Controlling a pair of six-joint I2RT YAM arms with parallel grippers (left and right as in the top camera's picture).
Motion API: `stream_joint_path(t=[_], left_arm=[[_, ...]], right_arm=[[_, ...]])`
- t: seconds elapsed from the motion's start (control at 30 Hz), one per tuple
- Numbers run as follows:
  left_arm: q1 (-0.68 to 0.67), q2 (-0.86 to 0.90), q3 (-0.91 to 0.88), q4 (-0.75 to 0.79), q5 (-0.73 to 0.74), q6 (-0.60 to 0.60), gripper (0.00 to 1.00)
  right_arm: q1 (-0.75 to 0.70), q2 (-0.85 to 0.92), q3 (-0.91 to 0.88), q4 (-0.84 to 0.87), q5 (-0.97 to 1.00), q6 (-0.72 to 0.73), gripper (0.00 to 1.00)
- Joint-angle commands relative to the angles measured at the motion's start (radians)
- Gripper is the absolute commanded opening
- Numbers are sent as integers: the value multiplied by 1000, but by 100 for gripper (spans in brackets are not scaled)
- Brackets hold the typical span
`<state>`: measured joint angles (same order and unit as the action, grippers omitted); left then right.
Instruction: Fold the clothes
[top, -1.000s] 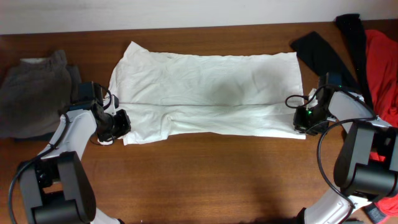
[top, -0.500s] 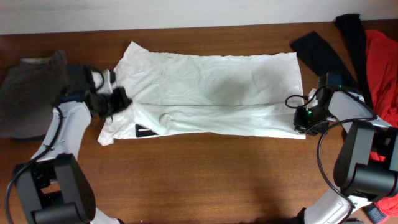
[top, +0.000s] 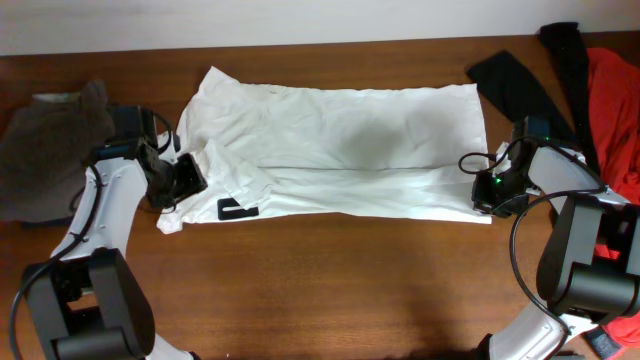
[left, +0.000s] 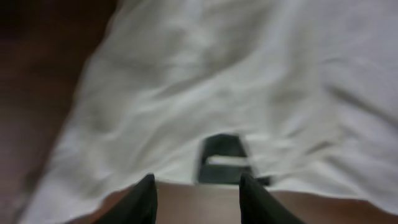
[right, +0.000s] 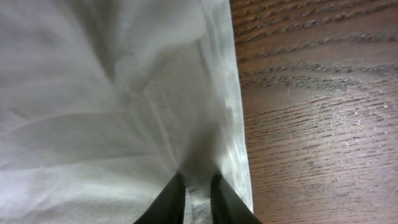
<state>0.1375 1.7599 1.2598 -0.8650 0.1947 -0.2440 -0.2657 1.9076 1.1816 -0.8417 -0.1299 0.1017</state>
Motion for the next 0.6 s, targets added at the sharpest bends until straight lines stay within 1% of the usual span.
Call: stream_joint_path(t=[0.0,0.13,0.27,0.3,0.37,0.43,0.57], left_arm=[[1,15,-2,-27,-192,2,43],[1,25,-13,5,-201,2,44],[1,72,-20,39,-169,3,43],[1,85,-20,47,-154,7,41],[1,111,-20,61,-112,14,34],[1,132,-20,73,-85,14,33],[1,163,-20,95,-87,22,33]], right_arm=[[-3,28,-8,-8,10,3,20],[-3,28,-8,-10,10,3,20],[-3,28,-8,-12,10,3,20],[-3,28,-8,-11,10,3,20],[-3,28,-7,4,-1,3,16],[-3,28,-7,35,-26,3,15],[-3,28,-7,61,-32,3,15]])
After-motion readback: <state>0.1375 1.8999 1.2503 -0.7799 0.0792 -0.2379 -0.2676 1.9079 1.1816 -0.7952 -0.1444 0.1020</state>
